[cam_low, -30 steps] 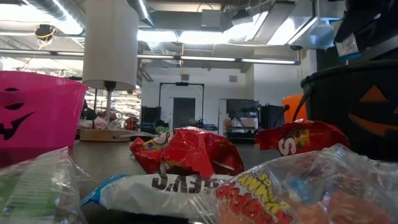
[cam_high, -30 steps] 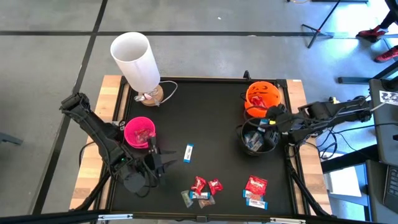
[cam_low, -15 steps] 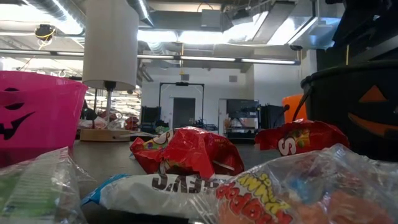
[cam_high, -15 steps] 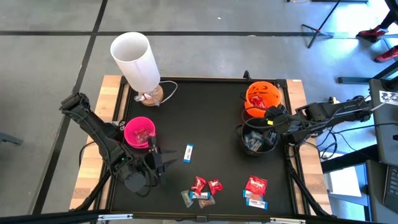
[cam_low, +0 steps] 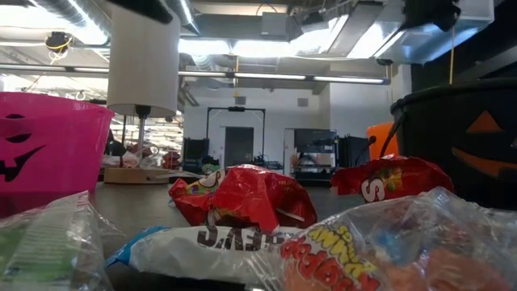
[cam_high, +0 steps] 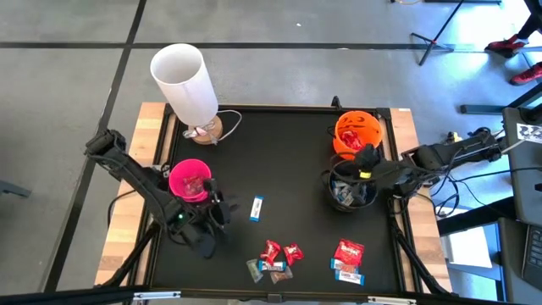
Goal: Sort candy
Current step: Put the white chocolate into the black bucket
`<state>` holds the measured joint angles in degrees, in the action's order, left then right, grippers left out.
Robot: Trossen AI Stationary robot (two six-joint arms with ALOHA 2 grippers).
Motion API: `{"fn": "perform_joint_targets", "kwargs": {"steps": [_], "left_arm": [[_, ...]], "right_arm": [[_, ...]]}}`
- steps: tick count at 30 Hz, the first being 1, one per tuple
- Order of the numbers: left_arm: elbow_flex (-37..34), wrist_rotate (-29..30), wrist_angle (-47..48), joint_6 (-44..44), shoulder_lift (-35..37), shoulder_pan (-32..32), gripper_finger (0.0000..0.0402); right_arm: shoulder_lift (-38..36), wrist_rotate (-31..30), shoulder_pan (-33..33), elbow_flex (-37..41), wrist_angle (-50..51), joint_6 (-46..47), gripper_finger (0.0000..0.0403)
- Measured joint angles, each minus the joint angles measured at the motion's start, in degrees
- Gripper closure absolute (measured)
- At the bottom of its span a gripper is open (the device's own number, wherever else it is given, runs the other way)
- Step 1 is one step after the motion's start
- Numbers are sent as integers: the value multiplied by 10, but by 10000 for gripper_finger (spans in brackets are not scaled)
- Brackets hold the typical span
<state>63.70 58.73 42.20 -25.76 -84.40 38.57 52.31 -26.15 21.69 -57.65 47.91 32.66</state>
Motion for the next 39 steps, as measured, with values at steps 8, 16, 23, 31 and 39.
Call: {"fn": "perform_joint_targets", "kwargs": {"steps": [8,16,23,31,39], "left_arm": [[-4,-12,-19,35,0,-18,290],[-169,-85,-314,171,32,-35,307],[-286,-215,-549,221,35,-92,307],[-300,-256,-600,250,34,-132,307],[-300,-274,-591,250,29,-159,263]], "right_arm": [[5,-78,45,0,-87,-45,225],[20,-136,80,0,-150,-50,226],[24,-188,107,0,-244,-123,226],[47,-199,106,0,-254,-119,226],[61,-195,106,0,-288,-121,226]]}}
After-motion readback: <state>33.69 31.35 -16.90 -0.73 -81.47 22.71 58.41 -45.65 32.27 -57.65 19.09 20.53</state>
